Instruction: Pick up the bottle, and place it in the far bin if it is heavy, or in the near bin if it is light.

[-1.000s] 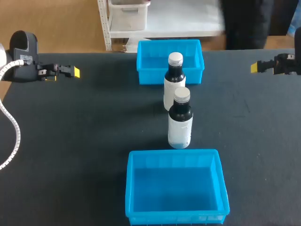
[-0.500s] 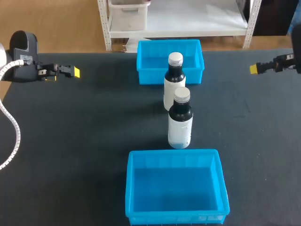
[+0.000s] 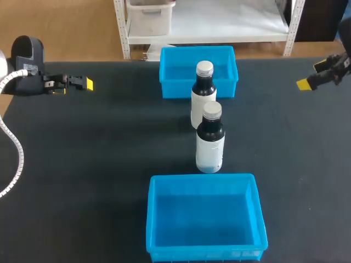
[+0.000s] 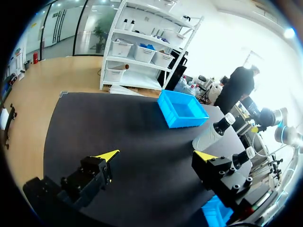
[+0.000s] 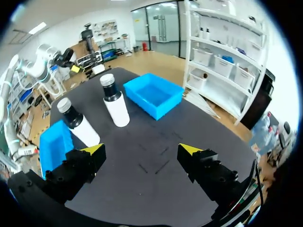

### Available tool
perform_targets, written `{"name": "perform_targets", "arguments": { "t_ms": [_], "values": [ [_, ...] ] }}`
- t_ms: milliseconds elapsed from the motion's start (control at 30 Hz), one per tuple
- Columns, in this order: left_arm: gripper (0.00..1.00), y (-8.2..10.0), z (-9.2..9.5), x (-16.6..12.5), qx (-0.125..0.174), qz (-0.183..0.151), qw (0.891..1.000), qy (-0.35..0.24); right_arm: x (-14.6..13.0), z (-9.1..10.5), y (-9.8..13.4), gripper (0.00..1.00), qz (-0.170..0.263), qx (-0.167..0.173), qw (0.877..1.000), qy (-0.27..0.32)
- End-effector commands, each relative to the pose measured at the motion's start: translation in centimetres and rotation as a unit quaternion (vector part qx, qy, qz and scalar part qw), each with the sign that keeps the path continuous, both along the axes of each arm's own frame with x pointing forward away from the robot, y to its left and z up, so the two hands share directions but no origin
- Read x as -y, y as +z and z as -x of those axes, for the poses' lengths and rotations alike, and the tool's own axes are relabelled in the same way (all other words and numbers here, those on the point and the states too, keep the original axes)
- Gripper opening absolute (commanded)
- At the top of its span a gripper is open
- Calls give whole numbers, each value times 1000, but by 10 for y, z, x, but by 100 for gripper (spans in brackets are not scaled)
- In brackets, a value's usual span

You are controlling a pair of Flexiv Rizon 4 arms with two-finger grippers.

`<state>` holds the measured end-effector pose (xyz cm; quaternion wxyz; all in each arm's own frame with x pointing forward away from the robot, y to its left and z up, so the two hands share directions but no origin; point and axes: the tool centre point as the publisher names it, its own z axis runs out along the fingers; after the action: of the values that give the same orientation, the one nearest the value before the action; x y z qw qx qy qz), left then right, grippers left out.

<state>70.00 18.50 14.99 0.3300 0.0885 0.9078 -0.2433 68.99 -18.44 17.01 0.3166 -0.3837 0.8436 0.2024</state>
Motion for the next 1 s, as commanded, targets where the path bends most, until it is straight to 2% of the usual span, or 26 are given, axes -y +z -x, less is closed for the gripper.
{"name": "perform_targets", "arguments": {
  "t_ms": [33, 100, 167, 267, 367, 500, 667, 1000],
  "values": [
    [100, 0, 0, 0, 0, 0, 1000, 0, 3, -7, 1, 100, -62, -83, 972, 212],
    [100, 0, 0, 0, 0, 0, 1000, 0, 3, -7, 1, 100, -62, -83, 972, 212],
    [100, 0, 0, 0, 0, 0, 1000, 0, -4, -4, 3, 100, -46, -37, 967, 248],
    [100, 0, 0, 0, 0, 0, 1000, 0, -18, 9, 5, 100, -39, 10, 959, 281],
    [100, 0, 0, 0, 0, 0, 1000, 0, -33, 23, 0, 100, -37, 29, 954, 297],
    [100, 0, 0, 0, 0, 0, 1000, 0, -48, 38, -7, 100, -49, 44, 950, 306],
    [100, 0, 0, 0, 0, 0, 1000, 0, -68, 54, -14, 100, -62, 46, 950, 304],
    [100, 0, 0, 0, 0, 0, 1000, 0, -105, 63, -23, 100, -43, 49, 953, 296]
  ]
}}
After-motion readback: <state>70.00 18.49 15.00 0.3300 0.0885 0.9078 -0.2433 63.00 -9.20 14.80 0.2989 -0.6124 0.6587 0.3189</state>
